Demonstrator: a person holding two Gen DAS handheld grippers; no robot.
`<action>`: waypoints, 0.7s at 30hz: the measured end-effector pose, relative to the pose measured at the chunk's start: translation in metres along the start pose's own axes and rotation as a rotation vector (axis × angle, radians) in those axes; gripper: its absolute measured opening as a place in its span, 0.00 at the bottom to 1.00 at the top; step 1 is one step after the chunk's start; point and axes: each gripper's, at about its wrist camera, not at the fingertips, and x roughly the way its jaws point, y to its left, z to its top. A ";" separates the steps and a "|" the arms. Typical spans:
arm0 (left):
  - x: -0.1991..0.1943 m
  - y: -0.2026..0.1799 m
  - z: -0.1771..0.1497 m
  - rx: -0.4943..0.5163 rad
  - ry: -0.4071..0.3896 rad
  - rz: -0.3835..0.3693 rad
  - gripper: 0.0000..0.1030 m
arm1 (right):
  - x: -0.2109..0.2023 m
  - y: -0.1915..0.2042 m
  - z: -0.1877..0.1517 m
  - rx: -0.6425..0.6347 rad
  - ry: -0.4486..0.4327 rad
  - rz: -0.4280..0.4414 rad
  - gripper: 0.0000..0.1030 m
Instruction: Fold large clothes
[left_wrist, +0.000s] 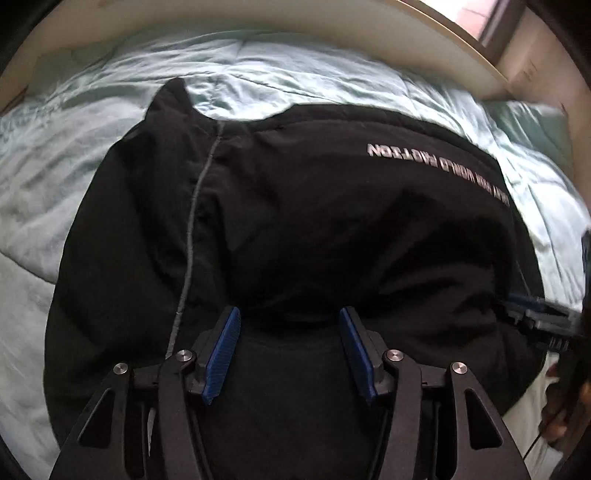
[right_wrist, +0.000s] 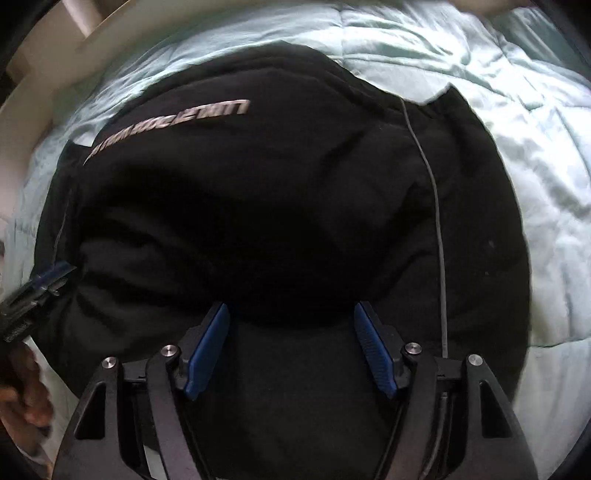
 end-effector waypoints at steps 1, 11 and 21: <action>-0.002 0.000 0.003 0.004 0.008 0.004 0.57 | -0.001 0.001 0.000 -0.003 0.006 -0.001 0.69; -0.072 0.006 -0.035 0.010 -0.009 -0.067 0.56 | -0.056 -0.006 -0.039 -0.064 -0.036 0.057 0.69; -0.063 0.024 -0.034 0.005 0.020 -0.079 0.56 | -0.048 -0.042 -0.040 0.122 0.009 0.164 0.69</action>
